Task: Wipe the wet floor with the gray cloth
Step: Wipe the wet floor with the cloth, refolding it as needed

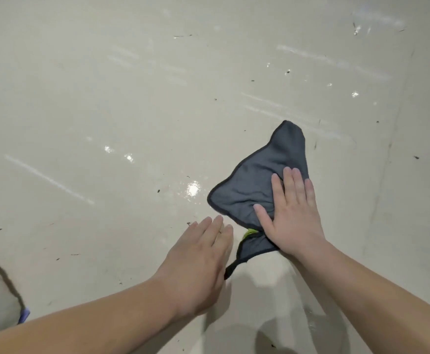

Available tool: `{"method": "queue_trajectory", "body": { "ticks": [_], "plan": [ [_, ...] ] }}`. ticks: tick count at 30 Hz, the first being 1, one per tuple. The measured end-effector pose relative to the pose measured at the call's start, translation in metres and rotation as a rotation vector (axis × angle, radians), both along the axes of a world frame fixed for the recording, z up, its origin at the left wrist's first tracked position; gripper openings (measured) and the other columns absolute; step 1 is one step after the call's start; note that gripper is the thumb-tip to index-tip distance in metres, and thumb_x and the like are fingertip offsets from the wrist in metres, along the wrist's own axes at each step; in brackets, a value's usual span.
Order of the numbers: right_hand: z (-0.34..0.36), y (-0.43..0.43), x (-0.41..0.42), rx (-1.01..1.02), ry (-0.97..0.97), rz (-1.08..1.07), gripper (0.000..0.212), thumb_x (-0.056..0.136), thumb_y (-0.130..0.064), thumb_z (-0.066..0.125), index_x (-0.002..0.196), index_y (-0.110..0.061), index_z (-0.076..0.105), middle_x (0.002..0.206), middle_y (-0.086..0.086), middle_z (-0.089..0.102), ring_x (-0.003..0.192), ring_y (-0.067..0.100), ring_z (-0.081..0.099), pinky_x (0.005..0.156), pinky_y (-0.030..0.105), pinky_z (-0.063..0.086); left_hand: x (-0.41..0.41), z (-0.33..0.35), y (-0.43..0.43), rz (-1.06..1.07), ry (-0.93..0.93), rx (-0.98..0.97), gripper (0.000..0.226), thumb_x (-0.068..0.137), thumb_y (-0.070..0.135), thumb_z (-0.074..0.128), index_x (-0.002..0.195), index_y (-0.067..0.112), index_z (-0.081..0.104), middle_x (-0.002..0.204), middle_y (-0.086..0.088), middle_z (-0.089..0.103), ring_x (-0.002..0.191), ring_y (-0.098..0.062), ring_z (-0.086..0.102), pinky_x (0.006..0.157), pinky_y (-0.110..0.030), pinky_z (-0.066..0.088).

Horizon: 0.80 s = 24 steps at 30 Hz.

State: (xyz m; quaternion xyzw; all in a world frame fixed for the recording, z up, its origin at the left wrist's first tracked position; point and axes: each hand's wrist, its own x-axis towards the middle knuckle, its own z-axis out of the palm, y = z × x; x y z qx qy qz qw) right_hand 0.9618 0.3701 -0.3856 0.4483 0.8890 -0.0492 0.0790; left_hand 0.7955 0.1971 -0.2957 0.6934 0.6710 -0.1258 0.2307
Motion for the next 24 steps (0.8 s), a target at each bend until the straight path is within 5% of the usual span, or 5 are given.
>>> {"method": "queue_trajectory", "body": {
  "ticks": [10, 14, 17, 21, 24],
  "plan": [
    [0.011, -0.111, 0.073, -0.200, -0.141, -0.593, 0.099, 0.090, -0.070, -0.001, 0.161, -0.003, -0.011, 0.167, 0.025, -0.019, 0.153, 0.036, -0.025, 0.123, 0.055, -0.016, -0.026, -0.045, -0.025, -0.104, -0.255, 0.212, 0.069, 0.085, 0.026, 0.045, 0.149, -0.002, 0.042, 0.141, -0.018, 0.053, 0.127, -0.039, 0.052, 0.111, -0.049, 0.043],
    [0.015, -0.166, 0.027, -0.318, -0.163, -0.410, 0.097, 0.090, -0.073, 0.000, 0.154, -0.006, -0.028, 0.158, 0.023, -0.040, 0.146, 0.036, -0.041, 0.118, 0.054, -0.026, -0.040, -0.045, -0.038, -0.150, -0.240, 0.250, 0.068, 0.085, 0.029, 0.048, 0.146, -0.001, 0.048, 0.150, -0.026, 0.048, 0.137, -0.044, 0.047, 0.114, -0.054, 0.042],
    [0.010, -0.192, -0.010, -0.267, -0.159, -0.186, 0.096, 0.096, -0.071, 0.017, 0.160, 0.000, 0.004, 0.166, 0.032, -0.004, 0.155, 0.043, -0.012, 0.121, 0.059, -0.008, -0.058, -0.046, -0.053, -0.030, -0.291, 0.239, 0.072, 0.088, 0.028, 0.049, 0.155, 0.004, 0.037, 0.162, -0.023, 0.031, 0.149, -0.041, 0.031, 0.120, -0.053, 0.031],
    [0.024, -0.161, -0.063, -0.418, -0.239, -0.001, 0.095, 0.094, -0.076, 0.012, 0.145, -0.015, -0.042, 0.147, 0.015, -0.057, 0.136, 0.029, -0.055, 0.115, 0.056, -0.029, -0.076, -0.048, -0.074, 0.164, -0.270, 0.149, 0.084, 0.089, 0.027, 0.045, 0.164, 0.014, 0.010, 0.170, -0.016, -0.010, 0.157, -0.037, -0.006, 0.127, -0.050, 0.003],
    [0.034, -0.103, -0.084, -0.481, -0.163, 0.148, 0.093, 0.092, -0.078, 0.013, 0.157, -0.027, -0.028, 0.156, 0.005, -0.047, 0.144, 0.022, -0.046, 0.119, 0.049, -0.027, -0.080, -0.045, -0.076, 0.188, -0.231, 0.111, 0.084, 0.090, 0.031, 0.039, 0.164, 0.015, 0.003, 0.169, -0.014, -0.020, 0.156, -0.035, -0.018, 0.126, -0.049, -0.004]
  ]
}}
